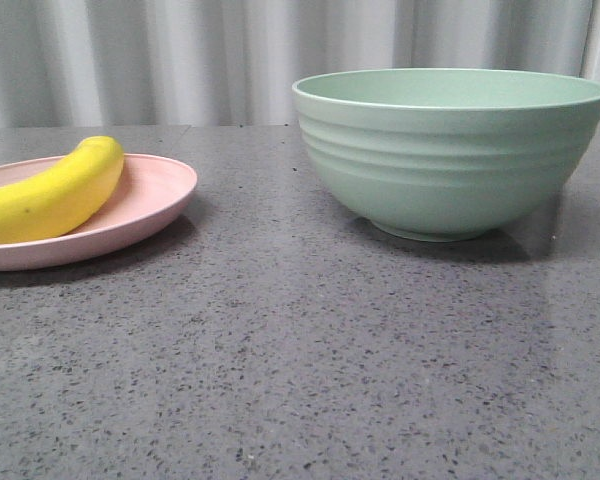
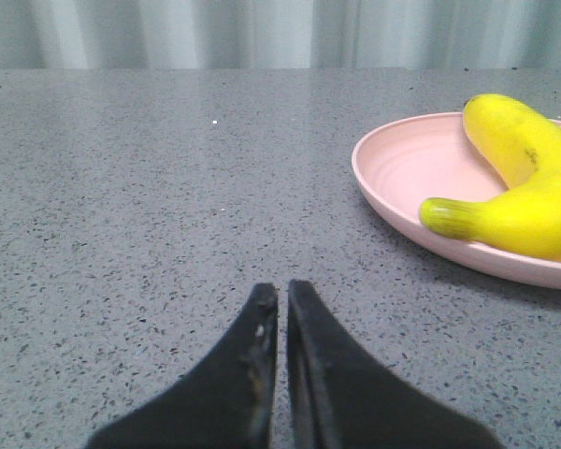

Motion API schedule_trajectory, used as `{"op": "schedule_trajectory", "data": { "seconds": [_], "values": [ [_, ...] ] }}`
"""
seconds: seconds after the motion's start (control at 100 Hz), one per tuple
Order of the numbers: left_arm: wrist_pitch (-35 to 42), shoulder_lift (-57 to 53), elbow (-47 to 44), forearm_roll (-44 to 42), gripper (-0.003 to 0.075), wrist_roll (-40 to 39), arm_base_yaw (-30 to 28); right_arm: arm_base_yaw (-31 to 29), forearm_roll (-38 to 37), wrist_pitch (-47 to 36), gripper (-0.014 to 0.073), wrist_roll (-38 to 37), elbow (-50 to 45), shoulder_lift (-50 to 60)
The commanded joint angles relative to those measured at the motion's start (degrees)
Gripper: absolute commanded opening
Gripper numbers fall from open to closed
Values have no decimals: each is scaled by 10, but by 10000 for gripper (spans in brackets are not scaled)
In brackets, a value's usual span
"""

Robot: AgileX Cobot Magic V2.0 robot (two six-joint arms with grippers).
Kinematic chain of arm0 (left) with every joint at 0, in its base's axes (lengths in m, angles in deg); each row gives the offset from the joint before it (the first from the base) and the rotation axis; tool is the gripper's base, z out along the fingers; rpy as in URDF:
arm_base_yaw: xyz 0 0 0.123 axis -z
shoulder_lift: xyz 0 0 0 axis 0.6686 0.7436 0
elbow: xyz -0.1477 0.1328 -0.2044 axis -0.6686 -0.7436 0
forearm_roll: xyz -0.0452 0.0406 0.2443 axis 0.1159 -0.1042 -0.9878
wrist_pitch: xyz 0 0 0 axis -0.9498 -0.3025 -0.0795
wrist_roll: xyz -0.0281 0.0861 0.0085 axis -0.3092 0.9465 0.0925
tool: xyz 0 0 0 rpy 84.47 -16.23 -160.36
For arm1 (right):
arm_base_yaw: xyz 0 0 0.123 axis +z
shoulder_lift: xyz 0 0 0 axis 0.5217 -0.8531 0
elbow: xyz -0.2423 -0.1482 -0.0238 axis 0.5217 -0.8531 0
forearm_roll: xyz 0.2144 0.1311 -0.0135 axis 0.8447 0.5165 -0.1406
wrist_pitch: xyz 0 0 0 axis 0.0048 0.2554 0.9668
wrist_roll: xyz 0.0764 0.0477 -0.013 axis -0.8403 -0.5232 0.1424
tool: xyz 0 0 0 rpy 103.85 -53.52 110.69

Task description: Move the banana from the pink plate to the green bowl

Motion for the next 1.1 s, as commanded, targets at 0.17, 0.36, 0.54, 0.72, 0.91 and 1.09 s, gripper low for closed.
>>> {"op": "schedule_trajectory", "data": {
  "seconds": [0.17,0.36,0.54,0.72,0.91,1.09],
  "values": [
    [88,-18,-6,36,-19,-2,-1,-4,-8,-74,-72,5,5,10],
    [59,-17,38,37,-19,-2,-1,-4,-8,-33,-71,5,61,10],
    [34,13,103,37,-19,-2,-1,-4,8,79,-71,5,129,-16],
    [22,75,156,35,-19,-2,-1,-4,70,117,-71,5,173,-70],
    [27,129,191,35,-18,-2,-1,-4,71,119,-71,5,189,-131],
    [70,170,193,35,69,-2,-1,-4,93,79,-72,5,192,-148]
  ]
}}
